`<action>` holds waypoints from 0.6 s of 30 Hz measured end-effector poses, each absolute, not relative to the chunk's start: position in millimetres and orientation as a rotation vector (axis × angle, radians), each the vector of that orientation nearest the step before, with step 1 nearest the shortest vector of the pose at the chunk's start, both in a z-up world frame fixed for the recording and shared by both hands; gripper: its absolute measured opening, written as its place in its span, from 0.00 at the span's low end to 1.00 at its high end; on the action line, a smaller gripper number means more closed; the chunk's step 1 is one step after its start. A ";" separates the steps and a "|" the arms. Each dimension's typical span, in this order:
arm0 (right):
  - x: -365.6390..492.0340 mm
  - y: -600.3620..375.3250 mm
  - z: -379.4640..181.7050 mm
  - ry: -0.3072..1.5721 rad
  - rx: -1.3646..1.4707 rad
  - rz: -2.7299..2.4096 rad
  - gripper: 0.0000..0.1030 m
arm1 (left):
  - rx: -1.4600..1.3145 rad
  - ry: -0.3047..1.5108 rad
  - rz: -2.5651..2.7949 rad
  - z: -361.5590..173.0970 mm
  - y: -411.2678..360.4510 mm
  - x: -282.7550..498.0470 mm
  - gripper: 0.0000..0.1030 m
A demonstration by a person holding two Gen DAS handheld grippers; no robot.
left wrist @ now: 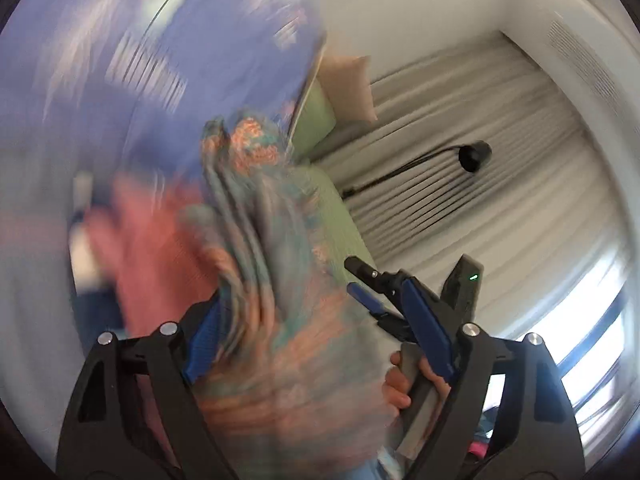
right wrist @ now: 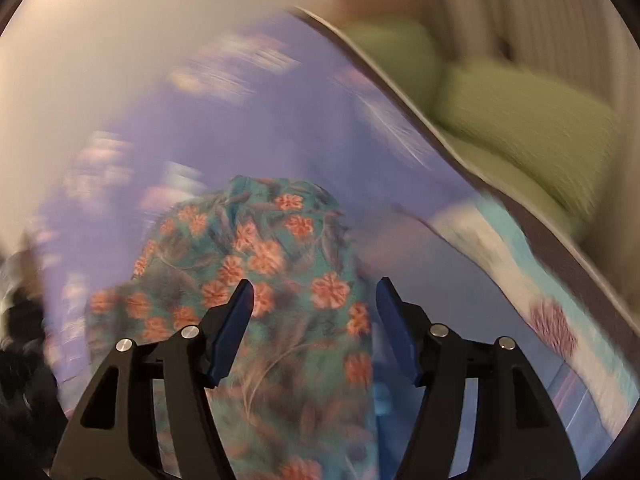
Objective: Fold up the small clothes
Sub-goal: 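Carry the bundle with both grippers onto the pink and navy stack and release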
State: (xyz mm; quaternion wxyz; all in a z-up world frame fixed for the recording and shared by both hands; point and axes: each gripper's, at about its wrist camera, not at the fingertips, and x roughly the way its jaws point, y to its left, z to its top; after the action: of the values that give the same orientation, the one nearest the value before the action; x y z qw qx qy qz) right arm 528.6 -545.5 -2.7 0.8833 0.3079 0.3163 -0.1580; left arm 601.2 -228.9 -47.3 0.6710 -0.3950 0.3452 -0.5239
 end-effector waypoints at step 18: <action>462.7 -522.8 52.7 0.313 0.806 -0.086 0.89 | -0.717 0.552 -0.918 -45.4 -189.0 535.8 0.92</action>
State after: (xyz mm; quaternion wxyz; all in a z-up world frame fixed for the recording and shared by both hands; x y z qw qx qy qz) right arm 462.7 -522.8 52.7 0.9070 0.3906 0.1518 -0.0416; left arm 535.8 -189.0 -45.4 0.7994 -0.3344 0.2571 -0.4278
